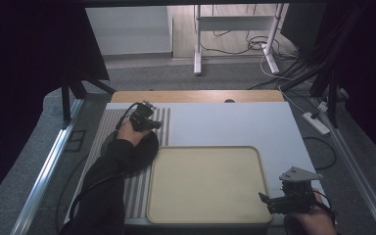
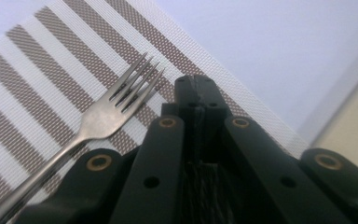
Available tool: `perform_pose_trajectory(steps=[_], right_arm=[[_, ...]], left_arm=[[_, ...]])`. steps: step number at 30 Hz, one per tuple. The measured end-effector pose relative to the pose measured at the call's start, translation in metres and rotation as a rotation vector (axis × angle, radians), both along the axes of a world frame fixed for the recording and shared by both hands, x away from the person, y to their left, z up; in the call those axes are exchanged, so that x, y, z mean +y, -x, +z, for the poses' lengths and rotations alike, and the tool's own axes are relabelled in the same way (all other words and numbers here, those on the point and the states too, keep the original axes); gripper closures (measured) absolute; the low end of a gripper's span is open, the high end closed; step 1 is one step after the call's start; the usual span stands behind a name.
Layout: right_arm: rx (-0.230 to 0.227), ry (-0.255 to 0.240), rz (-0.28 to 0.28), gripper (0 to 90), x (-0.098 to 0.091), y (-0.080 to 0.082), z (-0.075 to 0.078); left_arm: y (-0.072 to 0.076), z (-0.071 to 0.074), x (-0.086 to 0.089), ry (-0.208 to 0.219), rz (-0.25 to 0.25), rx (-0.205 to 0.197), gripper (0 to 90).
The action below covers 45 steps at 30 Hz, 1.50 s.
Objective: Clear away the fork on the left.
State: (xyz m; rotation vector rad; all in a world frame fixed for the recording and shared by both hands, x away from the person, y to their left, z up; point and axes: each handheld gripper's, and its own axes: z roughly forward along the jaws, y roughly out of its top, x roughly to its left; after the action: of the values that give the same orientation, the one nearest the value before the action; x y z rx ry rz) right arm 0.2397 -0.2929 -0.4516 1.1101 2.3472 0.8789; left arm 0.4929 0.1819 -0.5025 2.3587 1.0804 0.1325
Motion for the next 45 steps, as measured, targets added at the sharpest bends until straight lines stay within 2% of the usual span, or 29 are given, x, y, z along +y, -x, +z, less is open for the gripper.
perform_pose_trajectory(steps=[1, 8, 13, 22, 27, 31, 34, 35, 36, 38, 40, 42, 43, 44, 45], right_arm=[[0.0, 0.0, 0.001, 0.0, 0.0, 0.0, 0.0], [0.0, -0.003, 0.006, 0.0, 0.0, 0.0, 0.0], [0.001, 0.0, 0.01, 0.0, 0.0, 0.0, 0.0], [0.002, 0.001, 0.012, 0.0, 0.0, 0.0, 0.0], [0.003, -0.001, 0.013, 0.0, 0.0, 0.0, 0.0], [0.003, -0.002, 0.012, 0.0, 0.0, 0.0, 0.0], [0.004, 0.0, 0.015, 0.0, 0.0, 0.0, 0.0], [0.004, 0.001, 0.016, 0.0, 0.0, 0.0, 0.0], [0.004, 0.001, 0.016, 0.0, 0.0, 0.0, 0.0], [0.004, 0.0, 0.016, 0.0, 0.0, 0.0, 0.0], [0.005, -0.001, 0.015, 0.0, 0.0, 0.0, 0.0], [0.005, -0.001, 0.015, 0.0, 0.0, 0.0, 0.0], [0.005, 0.001, 0.015, 0.0, 0.0, 0.0, 0.0], [0.005, 0.001, 0.015, 0.0, 0.0, 0.0, 0.0], [0.006, 0.0, 0.016, 0.0, 0.0, 0.0, -0.001]], left_arm=[[-0.003, -0.002, -0.003, -0.019, -0.003, 0.009, 89.0], [-0.017, -0.015, -0.008, -0.047, 0.034, 0.043, 89.0], [-0.027, -0.017, -0.003, -0.021, 0.067, 0.045, 89.0], [-0.044, -0.018, 0.0, -0.031, 0.114, 0.024, 89.0], [-0.046, -0.018, 0.001, -0.016, 0.112, 0.037, 88.9], [-0.045, -0.01, 0.009, -0.006, 0.116, 0.015, 71.2], [-0.045, -0.004, 0.018, -0.002, 0.124, 0.009, 48.7], [-0.045, -0.003, 0.021, -0.016, 0.125, 0.001, 41.4], [-0.045, -0.003, 0.023, -0.024, 0.123, -0.008, 41.4], [-0.046, -0.002, 0.03, -0.027, 0.124, -0.015, 30.2], [-0.047, -0.001, 0.038, -0.01, 0.123, -0.003, 17.1], [-0.047, 0.0, 0.044, -0.009, 0.105, 0.016, 14.9], [-0.047, 0.0, 0.047, -0.012, 0.099, 0.015, 4.3], [-0.048, 0.001, 0.049, -0.011, 0.101, 0.02, 4.3], [-0.049, 0.002, 0.053, -0.014, 0.102, 0.018, 0.0]])
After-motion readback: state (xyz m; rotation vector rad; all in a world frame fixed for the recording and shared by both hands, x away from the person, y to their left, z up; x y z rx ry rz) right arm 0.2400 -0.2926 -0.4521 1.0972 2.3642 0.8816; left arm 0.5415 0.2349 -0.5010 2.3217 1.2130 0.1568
